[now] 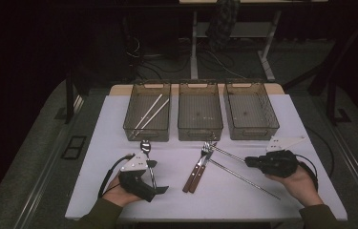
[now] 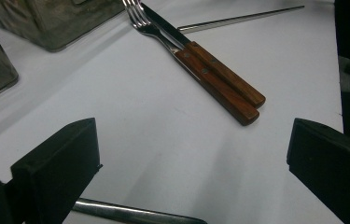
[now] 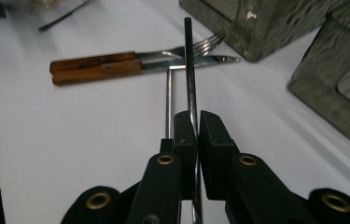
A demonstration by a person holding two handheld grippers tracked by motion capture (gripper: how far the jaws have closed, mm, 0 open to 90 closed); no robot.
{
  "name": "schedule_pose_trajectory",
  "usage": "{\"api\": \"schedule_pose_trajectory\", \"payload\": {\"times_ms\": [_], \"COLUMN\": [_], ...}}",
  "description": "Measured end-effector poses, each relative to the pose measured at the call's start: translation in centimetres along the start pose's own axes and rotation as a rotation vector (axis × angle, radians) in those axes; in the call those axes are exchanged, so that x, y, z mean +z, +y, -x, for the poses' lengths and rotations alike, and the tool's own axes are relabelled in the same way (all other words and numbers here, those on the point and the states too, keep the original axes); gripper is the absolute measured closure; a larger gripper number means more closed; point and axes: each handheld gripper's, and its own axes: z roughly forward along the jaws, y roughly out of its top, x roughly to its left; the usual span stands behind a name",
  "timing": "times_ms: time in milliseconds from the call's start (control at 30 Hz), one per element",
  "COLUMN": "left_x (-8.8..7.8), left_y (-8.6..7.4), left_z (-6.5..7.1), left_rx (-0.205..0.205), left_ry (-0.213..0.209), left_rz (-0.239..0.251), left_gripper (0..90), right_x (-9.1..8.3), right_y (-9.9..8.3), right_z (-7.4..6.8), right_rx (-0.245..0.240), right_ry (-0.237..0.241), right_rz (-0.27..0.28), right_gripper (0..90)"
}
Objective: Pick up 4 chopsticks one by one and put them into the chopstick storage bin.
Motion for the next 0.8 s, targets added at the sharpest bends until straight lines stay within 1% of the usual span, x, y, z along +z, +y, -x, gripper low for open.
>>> {"api": "schedule_pose_trajectory", "payload": {"times_ms": [133, 300, 500, 667, 800], "left_x": [-0.1, -0.2, -0.1, 0.0, 0.0], "left_y": [0.0, 0.0, 0.0, 0.0, -0.1], "left_z": [0.0, -0.1, 0.0, 0.0, 0.0], "left_rx": [-0.004, -0.018, -0.012, -0.007, -0.004], "left_ry": [0.011, 0.014, 0.015, 0.012, 0.01], "left_rz": [0.003, 0.012, 0.006, 0.004, 0.001], "left_gripper": [0.0, 0.0, 0.0, 0.0, 0.0], "right_x": [0.2, 0.6, 0.9, 1.7, 2.6], "right_y": [1.0, 2.1, 3.4, 4.6, 5.4], "right_z": [-0.1, -0.2, -0.2, -0.3, -0.5], "right_rx": [-0.005, -0.006, -0.001, -0.005, 0.002], "right_ry": [0.001, 0.01, 0.016, 0.013, 0.013], "right_rz": [0.017, 0.039, 0.073, 0.075, 0.073], "right_gripper": [85.6, 85.6, 85.6, 85.6, 85.6]}}
